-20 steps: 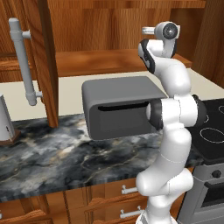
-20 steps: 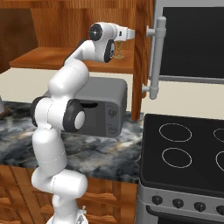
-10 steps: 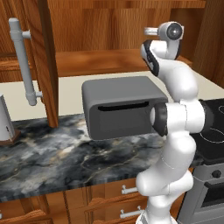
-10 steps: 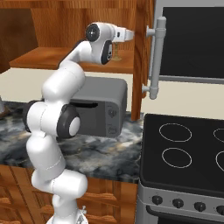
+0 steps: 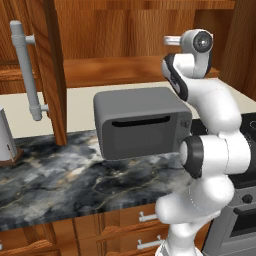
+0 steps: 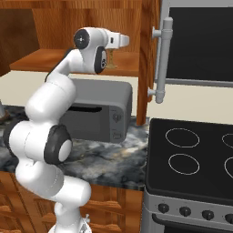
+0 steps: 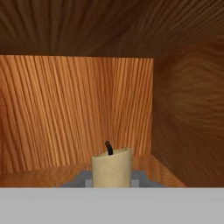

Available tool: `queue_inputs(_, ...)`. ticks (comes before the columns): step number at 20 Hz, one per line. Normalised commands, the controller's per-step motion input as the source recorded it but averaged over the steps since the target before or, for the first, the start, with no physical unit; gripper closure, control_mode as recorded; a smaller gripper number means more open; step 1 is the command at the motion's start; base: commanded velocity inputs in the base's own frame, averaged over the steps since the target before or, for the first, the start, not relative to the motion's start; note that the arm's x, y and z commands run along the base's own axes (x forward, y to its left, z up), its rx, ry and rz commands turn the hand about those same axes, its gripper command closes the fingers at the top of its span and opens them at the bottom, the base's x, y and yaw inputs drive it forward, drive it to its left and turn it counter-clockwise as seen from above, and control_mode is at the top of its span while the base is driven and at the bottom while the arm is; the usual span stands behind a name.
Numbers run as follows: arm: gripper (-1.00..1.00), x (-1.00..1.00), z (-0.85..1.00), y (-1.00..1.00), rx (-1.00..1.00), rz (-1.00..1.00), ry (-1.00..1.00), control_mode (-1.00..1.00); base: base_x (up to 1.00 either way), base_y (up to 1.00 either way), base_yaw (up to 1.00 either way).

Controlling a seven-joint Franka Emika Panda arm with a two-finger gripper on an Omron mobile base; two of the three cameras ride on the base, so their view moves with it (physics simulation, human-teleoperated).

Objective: Get the candle and the beer from the cabinet and move them to the dining counter.

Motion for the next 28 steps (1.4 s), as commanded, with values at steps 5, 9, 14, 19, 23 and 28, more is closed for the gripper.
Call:
queue_inputs(5,1.00,-0.69,0.00,0.46,0.00,0.05,0.00,-1.00,0.00,0.00,0.00)
queue_inputs(9,1.00,-0.84,0.00,0.44,0.00,0.08,0.00,-1.00,0.00,0.00,0.00)
queue_inputs(14,1.00,-0.93,0.00,0.27,0.00,0.10,0.00,-1.00,0.00,0.00,0.00)
queue_inputs(19,1.00,-0.95,0.00,0.17,0.00,0.10,0.00,-1.00,0.00,0.00,0.00)
queue_inputs(23,1.00,-0.95,0.00,0.12,0.00,0.11,0.00,-1.00,0.00,0.00,0.00)
queue_inputs(28,1.00,-0.89,-0.02,0.10,0.00,0.11,0.00,-1.00,0.00,0.00,0.00)
